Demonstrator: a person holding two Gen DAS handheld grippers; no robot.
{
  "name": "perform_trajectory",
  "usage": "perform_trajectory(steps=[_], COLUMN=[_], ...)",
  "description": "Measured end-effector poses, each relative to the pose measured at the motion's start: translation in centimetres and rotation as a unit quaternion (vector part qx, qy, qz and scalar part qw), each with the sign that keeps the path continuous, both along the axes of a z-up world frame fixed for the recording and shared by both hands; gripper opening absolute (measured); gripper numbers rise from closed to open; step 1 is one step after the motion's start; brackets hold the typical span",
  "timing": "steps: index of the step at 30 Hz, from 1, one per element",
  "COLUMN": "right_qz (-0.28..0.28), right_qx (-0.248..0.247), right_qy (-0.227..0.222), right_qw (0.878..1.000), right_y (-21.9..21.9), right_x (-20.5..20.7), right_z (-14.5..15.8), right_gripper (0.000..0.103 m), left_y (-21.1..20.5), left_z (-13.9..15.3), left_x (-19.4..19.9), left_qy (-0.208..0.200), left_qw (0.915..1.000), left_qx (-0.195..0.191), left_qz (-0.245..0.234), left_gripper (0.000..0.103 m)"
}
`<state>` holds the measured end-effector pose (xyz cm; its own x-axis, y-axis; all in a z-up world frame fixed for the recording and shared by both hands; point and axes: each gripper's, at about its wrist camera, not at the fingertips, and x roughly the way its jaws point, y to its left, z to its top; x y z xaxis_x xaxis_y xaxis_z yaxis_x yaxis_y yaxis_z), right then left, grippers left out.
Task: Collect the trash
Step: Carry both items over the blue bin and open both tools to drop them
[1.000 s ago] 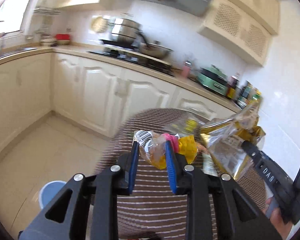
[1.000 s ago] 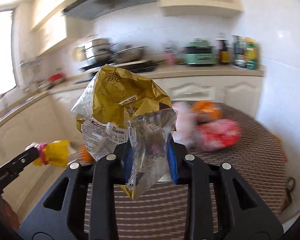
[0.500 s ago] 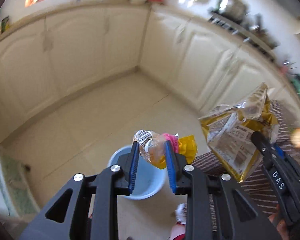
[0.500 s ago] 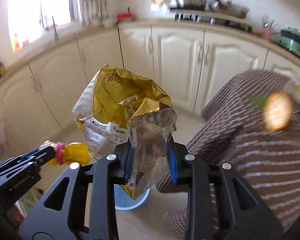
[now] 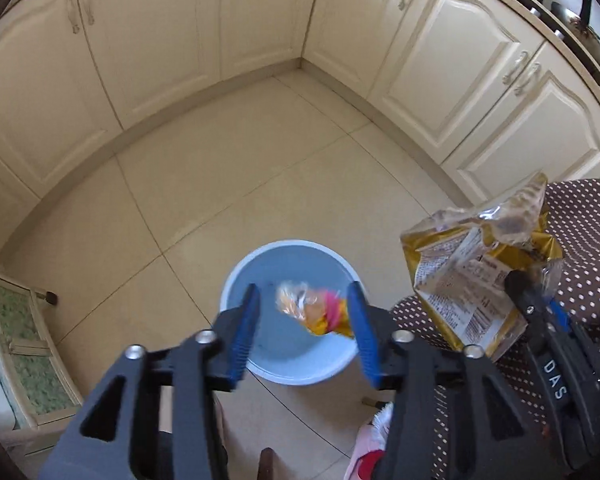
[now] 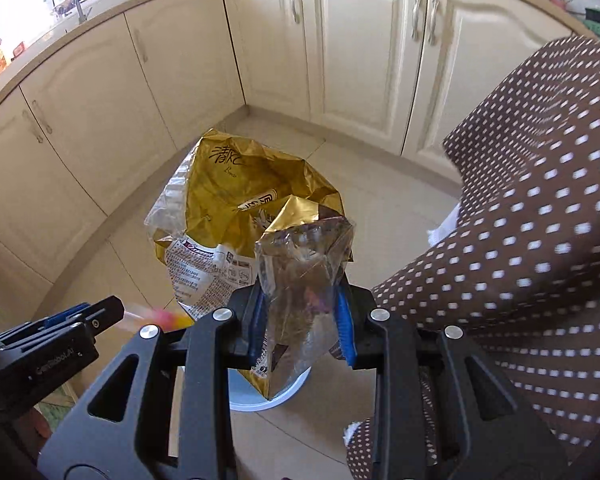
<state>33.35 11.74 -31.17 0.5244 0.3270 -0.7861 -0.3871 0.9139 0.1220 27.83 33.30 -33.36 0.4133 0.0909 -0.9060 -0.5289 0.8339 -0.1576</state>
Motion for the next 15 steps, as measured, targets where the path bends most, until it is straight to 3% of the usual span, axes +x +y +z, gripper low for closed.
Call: perform_trajectory(steps=[9, 15], right_qz=[0.03, 0.043], right_qx=[0.012, 0.013], right_qy=[0.046, 0.046], right_qw=[0.998, 0.998], right_y=[3.1, 4.8], right_x=[1.2, 1.0], right_z=[-3.2, -3.8], right_gripper=[0.035, 0.04], left_y=[2.1, 2.5], left_z=[-0.6, -0.1], left_x=[-1.7, -1.7], left_qy=[0.006, 0.001], left_qw=[0.9993, 0.999], left_qx=[0.0, 0.005], left_qz=[0.038, 0.045], left_gripper=[0.047, 0.047])
